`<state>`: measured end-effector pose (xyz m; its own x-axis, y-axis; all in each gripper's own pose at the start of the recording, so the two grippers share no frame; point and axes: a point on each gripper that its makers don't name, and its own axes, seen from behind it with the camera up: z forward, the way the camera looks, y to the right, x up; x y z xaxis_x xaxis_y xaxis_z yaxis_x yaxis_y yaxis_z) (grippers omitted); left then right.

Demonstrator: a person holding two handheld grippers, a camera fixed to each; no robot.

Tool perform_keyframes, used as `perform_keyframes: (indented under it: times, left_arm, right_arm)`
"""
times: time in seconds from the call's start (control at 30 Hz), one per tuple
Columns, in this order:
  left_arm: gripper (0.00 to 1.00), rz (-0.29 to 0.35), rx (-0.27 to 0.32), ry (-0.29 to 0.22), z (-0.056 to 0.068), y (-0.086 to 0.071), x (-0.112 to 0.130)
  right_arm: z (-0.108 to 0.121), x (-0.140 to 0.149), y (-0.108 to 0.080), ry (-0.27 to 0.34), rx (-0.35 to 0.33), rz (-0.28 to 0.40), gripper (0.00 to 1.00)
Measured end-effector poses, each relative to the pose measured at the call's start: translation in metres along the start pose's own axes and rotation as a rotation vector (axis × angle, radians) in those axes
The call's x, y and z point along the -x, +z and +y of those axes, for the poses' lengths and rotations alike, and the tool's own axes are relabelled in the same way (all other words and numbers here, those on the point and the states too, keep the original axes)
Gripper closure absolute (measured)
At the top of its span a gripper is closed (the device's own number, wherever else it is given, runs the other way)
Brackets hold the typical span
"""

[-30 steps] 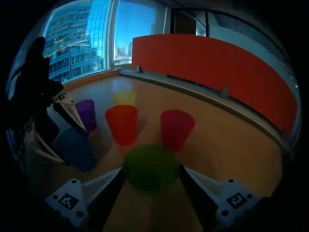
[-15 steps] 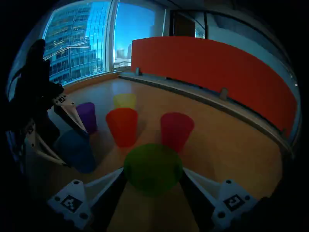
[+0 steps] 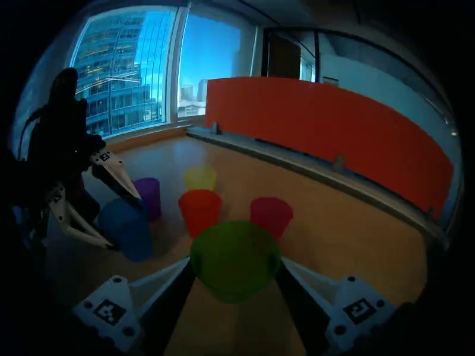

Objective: Pour water

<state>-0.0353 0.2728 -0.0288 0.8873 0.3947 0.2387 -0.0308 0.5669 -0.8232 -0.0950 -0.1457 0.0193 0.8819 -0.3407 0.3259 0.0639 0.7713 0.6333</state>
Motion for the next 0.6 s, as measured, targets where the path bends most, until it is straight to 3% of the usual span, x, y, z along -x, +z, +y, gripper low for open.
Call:
perform_keyframes:
  times: [0.6]
  left_arm:
    - [0.12,0.178,-0.095,-0.054,-0.017,-0.066,-0.06]
  right_arm:
    - [-0.033,-0.057,-0.053,-0.045,-0.005,0.141,0.09]
